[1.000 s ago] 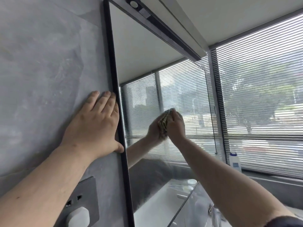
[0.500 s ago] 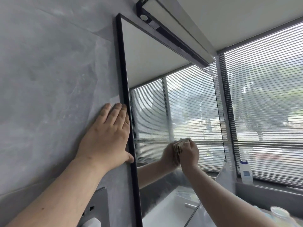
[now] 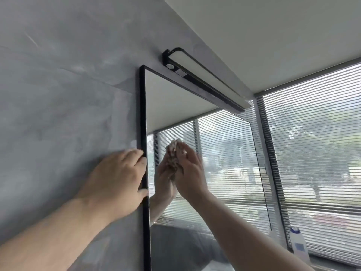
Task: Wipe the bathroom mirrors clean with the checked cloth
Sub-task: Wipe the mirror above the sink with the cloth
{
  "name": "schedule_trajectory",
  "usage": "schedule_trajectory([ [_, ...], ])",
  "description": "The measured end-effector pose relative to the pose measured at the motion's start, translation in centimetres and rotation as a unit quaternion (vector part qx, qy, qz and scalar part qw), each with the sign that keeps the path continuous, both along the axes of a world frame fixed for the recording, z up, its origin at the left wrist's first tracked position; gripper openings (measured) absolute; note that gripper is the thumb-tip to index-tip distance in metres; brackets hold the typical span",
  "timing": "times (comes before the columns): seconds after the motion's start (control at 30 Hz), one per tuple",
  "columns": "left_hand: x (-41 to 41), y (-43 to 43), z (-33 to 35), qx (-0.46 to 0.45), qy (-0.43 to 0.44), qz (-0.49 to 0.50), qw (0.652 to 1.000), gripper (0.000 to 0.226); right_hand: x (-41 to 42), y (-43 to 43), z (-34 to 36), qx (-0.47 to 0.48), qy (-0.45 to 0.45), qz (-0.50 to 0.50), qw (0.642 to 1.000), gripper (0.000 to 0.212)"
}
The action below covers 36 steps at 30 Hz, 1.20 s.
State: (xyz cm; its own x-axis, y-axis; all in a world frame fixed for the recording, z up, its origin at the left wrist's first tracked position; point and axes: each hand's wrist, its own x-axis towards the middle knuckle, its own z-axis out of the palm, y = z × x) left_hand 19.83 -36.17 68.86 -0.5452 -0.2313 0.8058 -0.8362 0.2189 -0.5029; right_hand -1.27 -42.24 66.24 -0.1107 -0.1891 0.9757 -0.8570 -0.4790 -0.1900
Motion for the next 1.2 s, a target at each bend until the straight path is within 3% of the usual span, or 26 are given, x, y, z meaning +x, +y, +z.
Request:
schedule_trajectory([
  [0.07,0.3,0.5,3.4,-0.037,-0.002,0.001,0.999,0.099,-1.3,-0.5,-1.1,0.012,-0.029,0.001,1.000,0.044],
  [0.17,0.6,1.4,7.2,-0.016,-0.045,0.142,0.989,0.131,-3.0,-1.8,-3.2,0.010,-0.147,0.024,0.989,0.026],
  [0.27,1.1,0.8,7.6,0.014,-0.060,0.208,0.976,0.126,-4.2,-3.5,-6.5,-0.003,-0.243,0.054,0.969,0.013],
  [0.37,1.1,0.4,7.1,-0.003,-0.061,0.209,0.976,0.124,-5.0,-4.9,-9.0,-0.038,-0.314,0.068,0.946,0.017],
  [0.5,1.1,-0.2,7.1,-0.010,-0.063,0.208,0.976,0.128,-5.3,-5.1,-6.1,-0.015,-0.369,0.066,0.927,0.020],
  [0.6,1.2,-0.5,7.0,-0.019,-0.060,0.193,0.979,0.129,-3.9,-3.8,-1.0,-0.038,-0.330,0.104,0.938,0.028],
  [0.73,1.3,-0.4,7.0,-0.023,-0.051,0.167,0.984,0.132,0.2,-1.5,2.8,-0.076,-0.184,0.161,0.967,0.024],
  [0.87,1.4,-0.6,6.9,-0.030,-0.050,0.166,0.984,0.131,2.3,-1.0,-0.5,-0.135,-0.055,0.134,0.980,0.033],
  [1.0,1.2,-0.7,6.8,-0.023,-0.057,0.175,0.983,0.127,2.0,-2.5,-5.7,-0.267,0.066,0.126,0.953,0.023],
  [1.2,1.2,-0.7,6.9,-0.030,-0.049,0.164,0.985,0.128,2.9,-2.9,-0.9,-0.259,0.035,0.123,0.957,0.026],
])
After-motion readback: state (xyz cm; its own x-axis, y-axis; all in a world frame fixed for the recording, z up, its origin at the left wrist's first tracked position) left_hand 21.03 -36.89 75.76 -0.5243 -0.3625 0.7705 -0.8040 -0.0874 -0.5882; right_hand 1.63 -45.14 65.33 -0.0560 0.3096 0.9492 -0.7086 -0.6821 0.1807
